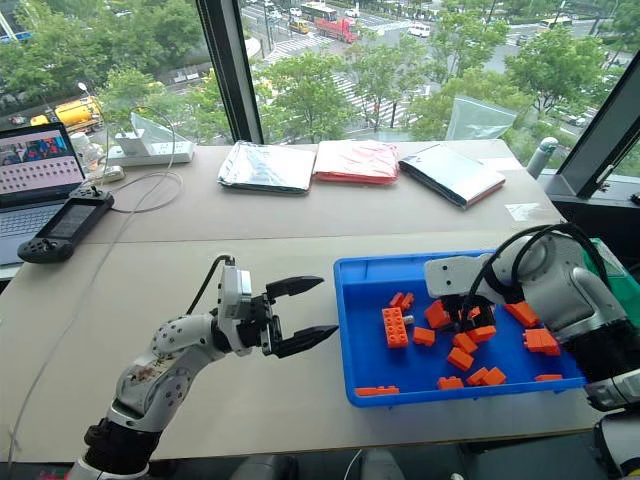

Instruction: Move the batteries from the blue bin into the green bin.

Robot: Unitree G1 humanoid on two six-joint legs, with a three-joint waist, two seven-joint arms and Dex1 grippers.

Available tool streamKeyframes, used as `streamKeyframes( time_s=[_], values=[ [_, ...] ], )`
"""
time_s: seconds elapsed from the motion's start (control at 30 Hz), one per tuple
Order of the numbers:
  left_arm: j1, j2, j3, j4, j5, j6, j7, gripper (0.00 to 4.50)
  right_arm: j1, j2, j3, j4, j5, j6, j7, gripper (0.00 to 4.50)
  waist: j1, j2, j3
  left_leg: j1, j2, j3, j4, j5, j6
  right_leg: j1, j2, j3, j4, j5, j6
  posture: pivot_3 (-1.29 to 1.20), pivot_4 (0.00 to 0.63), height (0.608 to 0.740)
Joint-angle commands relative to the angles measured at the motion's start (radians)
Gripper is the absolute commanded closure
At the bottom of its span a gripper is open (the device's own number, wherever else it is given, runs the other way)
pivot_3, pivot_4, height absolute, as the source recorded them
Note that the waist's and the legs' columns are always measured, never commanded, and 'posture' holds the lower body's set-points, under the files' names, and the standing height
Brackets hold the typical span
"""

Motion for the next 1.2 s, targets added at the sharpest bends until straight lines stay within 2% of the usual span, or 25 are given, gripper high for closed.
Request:
streamKeyframes(
  time_s=[0.03, 0.07, 0.17, 0.4, 0.57, 0.73, 0.83, 0.97, 1.17, 1.2],
  values=[
    [0.008, 0.002, 0.010, -0.052, -0.008, 0.002, 0.012, 0.00, -0.030, 0.008, -0.004, 0.025, -0.017, -0.038, 0.018, 0.03, 0.000, 0.000, 0.000, 0.000, 0.000, 0.000, 0.000, 0.000, 0.000, 0.000, 0.000, 0.000, 0.000, 0.000, 0.000, 0.00, 0.150, 0.740],
    [0.010, 0.002, 0.011, -0.056, -0.009, 0.003, 0.015, 0.00, -0.029, 0.010, -0.003, 0.032, -0.022, -0.046, 0.020, 0.03, -0.001, 0.000, 0.000, 0.000, 0.000, 0.000, 0.000, 0.000, 0.000, 0.000, 0.000, 0.000, 0.000, 0.000, 0.000, 0.00, 0.150, 0.740],
    [0.016, 0.004, 0.011, -0.062, -0.009, 0.004, 0.021, 0.00, -0.030, 0.017, -0.009, 0.039, -0.025, -0.055, 0.023, 0.70, 0.000, 0.000, 0.000, 0.000, 0.000, 0.000, 0.000, 0.000, 0.000, 0.000, 0.000, 0.000, 0.000, 0.000, 0.000, 0.00, 0.150, 0.740],
    [0.018, 0.005, 0.008, -0.055, -0.009, -0.002, 0.020, 0.00, -0.035, 0.026, -0.019, 0.041, -0.031, -0.054, 0.024, 3.04, 0.000, 0.000, 0.000, 0.000, 0.000, 0.000, 0.000, 0.000, 0.000, 0.000, 0.000, 0.000, 0.000, 0.000, 0.000, 0.00, 0.150, 0.740],
    [0.014, 0.005, 0.004, -0.049, -0.008, -0.004, 0.014, 0.00, -0.027, 0.009, -0.048, -0.001, -0.012, -0.021, 0.021, 3.04, 0.000, 0.000, 0.000, 0.000, 0.000, 0.000, 0.000, 0.000, 0.000, 0.000, 0.000, 0.000, 0.000, 0.000, 0.000, 0.00, 0.150, 0.740],
    [0.013, 0.005, 0.004, -0.048, -0.009, -0.005, 0.011, 0.00, -0.007, -0.034, -0.188, -0.132, 0.073, 0.142, -0.007, 3.04, 0.000, 0.000, 0.000, 0.000, 0.000, 0.000, 0.000, 0.000, 0.000, 0.000, 0.000, 0.000, 0.001, 0.000, 0.000, 0.00, 0.150, 0.740],
    [0.012, 0.005, 0.006, -0.048, -0.008, -0.006, 0.010, 0.00, 0.036, -0.084, -0.283, -0.194, 0.081, 0.254, -0.068, 3.04, 0.006, 0.000, 0.000, 0.000, 0.000, -0.001, 0.000, 0.000, 0.000, 0.000, 0.000, 0.000, 0.000, 0.000, 0.000, 0.00, 0.150, 0.740],
    [0.005, 0.004, 0.008, -0.043, -0.005, -0.007, 0.012, 0.00, 0.154, -0.169, -0.340, -0.172, -0.041, 0.410, -0.227, 3.04, 0.016, 0.000, 0.000, 0.000, 0.000, -0.001, 0.000, 0.000, 0.000, 0.000, -0.001, -0.001, 0.000, 0.000, 0.000, 0.00, 0.150, 0.740],
    [-0.004, 0.000, 0.005, -0.041, -0.005, 0.000, 0.018, 0.00, 0.294, -0.183, -0.408, -0.195, -0.064, 0.527, -0.369, 3.04, 0.006, 0.000, 0.000, 0.000, 0.000, 0.001, 0.000, 0.000, 0.000, -0.001, 0.000, 0.001, 0.000, 0.000, 0.000, 0.00, 0.150, 0.740],
    [-0.007, 0.000, 0.005, -0.041, -0.006, 0.002, 0.018, 0.00, 0.307, -0.188, -0.411, -0.192, -0.067, 0.535, -0.388, 2.54, 0.003, 0.001, 0.000, 0.000, 0.000, 0.001, 0.000, 0.000, 0.000, -0.001, 0.000, 0.001, 0.001, 0.000, 0.000, 0.00, 0.150, 0.740]
  ],
)
